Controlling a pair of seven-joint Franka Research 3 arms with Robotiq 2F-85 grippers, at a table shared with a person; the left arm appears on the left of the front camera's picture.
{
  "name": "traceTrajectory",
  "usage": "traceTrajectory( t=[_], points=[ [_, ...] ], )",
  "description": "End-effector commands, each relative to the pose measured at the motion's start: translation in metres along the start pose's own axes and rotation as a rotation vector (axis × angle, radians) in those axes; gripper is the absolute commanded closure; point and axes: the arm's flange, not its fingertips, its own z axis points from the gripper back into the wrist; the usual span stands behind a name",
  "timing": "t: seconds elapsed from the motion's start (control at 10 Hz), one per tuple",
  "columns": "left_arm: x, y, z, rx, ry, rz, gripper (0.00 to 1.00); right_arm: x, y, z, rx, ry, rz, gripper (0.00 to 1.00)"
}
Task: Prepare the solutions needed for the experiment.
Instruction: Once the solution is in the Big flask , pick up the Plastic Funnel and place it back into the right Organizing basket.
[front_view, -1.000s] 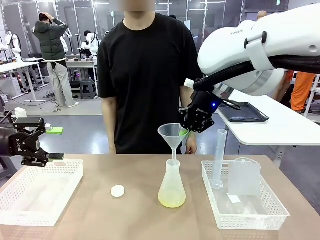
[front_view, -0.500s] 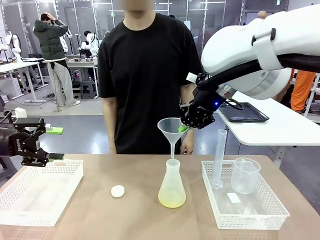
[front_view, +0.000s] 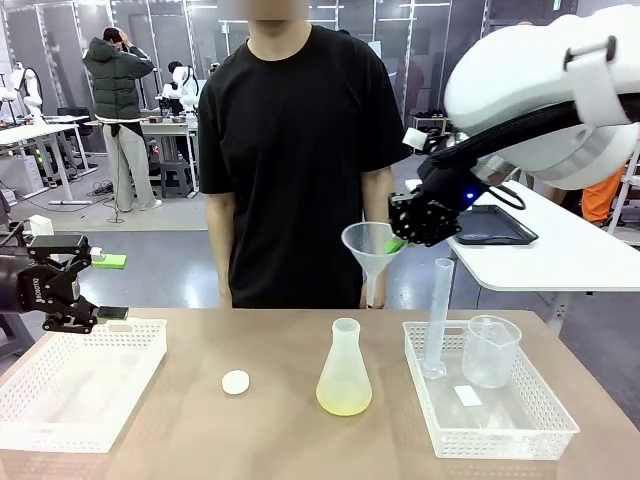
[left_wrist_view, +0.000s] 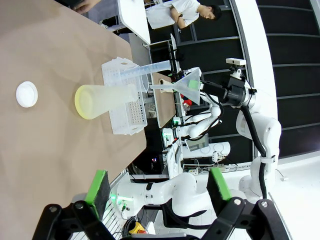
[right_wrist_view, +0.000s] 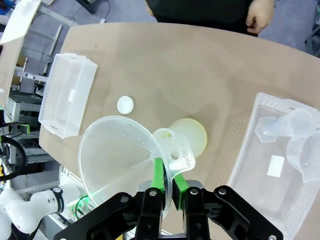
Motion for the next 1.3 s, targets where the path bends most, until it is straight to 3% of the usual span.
traceTrajectory(
  t=[0.0, 0.1, 0.2, 0.8, 1.2],
  points=[
    [0.000, -0.003, -0.003, -0.031, -0.014, 0.004, 0.00, -0.010, -0.033, 0.012, 0.002, 0.040, 0.023, 1.00],
    [0.000, -0.003, -0.003, -0.031, -0.014, 0.004, 0.00, -0.017, -0.051, 0.017, -0.006, 0.054, 0.018, 1.00],
    [0.000, -0.003, -0.003, -0.031, -0.014, 0.004, 0.00, -0.044, -0.119, 0.024, -0.039, 0.115, -0.042, 1.00],
    [0.000, -0.003, -0.003, -0.031, -0.014, 0.004, 0.00, -0.062, -0.166, 0.016, -0.046, 0.134, -0.126, 1.00],
    [0.000, -0.003, -0.003, -0.031, -0.014, 0.004, 0.00, -0.062, -0.166, 0.016, -0.046, 0.134, -0.126, 1.00]
  ],
)
